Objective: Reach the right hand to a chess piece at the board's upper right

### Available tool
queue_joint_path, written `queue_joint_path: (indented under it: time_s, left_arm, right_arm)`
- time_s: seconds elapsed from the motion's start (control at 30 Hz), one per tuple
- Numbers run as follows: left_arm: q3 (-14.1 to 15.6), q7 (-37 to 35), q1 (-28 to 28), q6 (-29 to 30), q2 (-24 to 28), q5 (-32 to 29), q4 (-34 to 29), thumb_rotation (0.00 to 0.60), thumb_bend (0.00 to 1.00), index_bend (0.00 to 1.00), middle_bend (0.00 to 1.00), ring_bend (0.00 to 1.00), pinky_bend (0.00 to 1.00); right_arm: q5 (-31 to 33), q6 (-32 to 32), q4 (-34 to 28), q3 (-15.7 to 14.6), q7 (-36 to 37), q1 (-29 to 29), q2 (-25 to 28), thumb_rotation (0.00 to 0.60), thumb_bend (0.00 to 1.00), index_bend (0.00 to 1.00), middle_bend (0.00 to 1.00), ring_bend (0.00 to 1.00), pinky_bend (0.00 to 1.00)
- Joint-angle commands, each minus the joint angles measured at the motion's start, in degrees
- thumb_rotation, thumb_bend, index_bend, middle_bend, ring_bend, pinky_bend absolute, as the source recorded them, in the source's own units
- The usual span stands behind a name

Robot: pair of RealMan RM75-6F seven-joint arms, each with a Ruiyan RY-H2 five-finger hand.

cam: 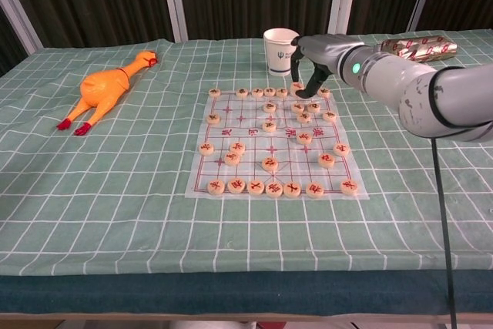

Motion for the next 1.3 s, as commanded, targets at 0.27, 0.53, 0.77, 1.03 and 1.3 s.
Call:
queue_joint_path:
  time_s: [0.27,0.53,0.77,1.03,1.3]
  left_arm:
    - [-0.2,-0.8,-0.6,-1.8,0.2,-1.2,0.1,0.600,0.54,0.00,0.00,0.00,0.04]
    - [-0.5,-0.9,-1.0,-2.8,0.1,-2.4,0.2,0.600,0.54,0.00,0.00,0.00,0.04]
    - [-0.6,-1.9,-1.4,-3.5,0.3,-2.6,0.6,0.600,0.54,0.00,0.00,0.00,0.04]
    - [-0.4,-2.3,-1.7,-4.2,0.5,-2.7,0.6,0.600,0.54,0.00,0.00,0.00,0.04]
    - [-0.4,-2.3,-2.2,-5.3,0.4,-3.2,0.6,0.600,0.54,0.00,0.00,0.00,0.04]
  right_arm:
    - [3.5,-4.7,10.9,1.5,-0.3,2.1,-3.8,0.600,0.48,0.63,0.06,0.00,0.00]
    - [2.1,-7.0,17.3,1.2,0.7,4.9,-7.7,0.600,0.48,0.63,0.06,0.00,0.00]
    - [1.7,-7.4,21.6,2.1,0.9,7.3,-10.4,0.600,0.48,0.63,0.06,0.00,0.00]
    - [2.5,-9.6,25.7,3.7,-0.4,9.1,-12.4,0.600,0.48,0.63,0.06,0.00,0.00]
    - [3.0,-11.3,28.2,5.2,-1.1,10.4,-13.6,0.600,0.48,0.61,0.06,0.00,0.00]
